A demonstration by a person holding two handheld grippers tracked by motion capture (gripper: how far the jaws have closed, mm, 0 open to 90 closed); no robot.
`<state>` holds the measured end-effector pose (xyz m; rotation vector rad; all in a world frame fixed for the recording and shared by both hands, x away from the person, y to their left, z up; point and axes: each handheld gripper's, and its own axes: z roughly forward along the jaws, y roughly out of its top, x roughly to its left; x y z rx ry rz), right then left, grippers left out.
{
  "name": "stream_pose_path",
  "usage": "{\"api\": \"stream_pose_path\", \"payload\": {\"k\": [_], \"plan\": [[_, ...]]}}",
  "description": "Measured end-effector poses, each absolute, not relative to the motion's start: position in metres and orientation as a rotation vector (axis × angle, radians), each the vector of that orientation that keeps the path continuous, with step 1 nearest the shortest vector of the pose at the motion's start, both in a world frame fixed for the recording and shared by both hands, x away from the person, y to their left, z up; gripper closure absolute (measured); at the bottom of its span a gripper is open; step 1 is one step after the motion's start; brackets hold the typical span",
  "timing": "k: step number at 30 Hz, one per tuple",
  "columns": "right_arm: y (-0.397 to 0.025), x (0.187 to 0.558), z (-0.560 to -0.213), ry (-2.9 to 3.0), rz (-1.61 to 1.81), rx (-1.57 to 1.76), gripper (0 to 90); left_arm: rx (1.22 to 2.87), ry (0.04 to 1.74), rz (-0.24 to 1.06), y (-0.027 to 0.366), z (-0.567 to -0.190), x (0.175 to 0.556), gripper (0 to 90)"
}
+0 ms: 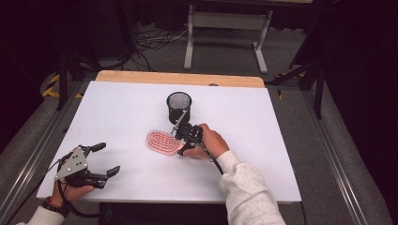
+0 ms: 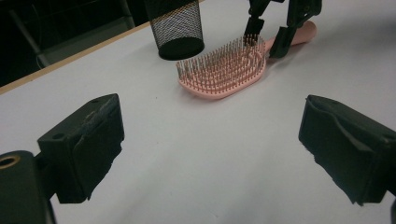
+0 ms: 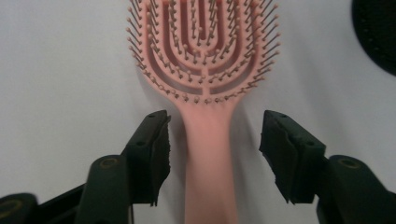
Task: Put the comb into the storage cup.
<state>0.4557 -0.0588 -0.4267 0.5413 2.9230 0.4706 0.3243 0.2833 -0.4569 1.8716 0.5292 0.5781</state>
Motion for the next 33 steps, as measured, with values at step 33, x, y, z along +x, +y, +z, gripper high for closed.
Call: {"api": "stream_pose_path", "payload": {"k": [33], "plan": [[-0.07,0.453,-0.427,2.872,0.718,0.504,70.0,1.873,0.544,0.552,0.283,-0.459,0.327,10.1]]}}
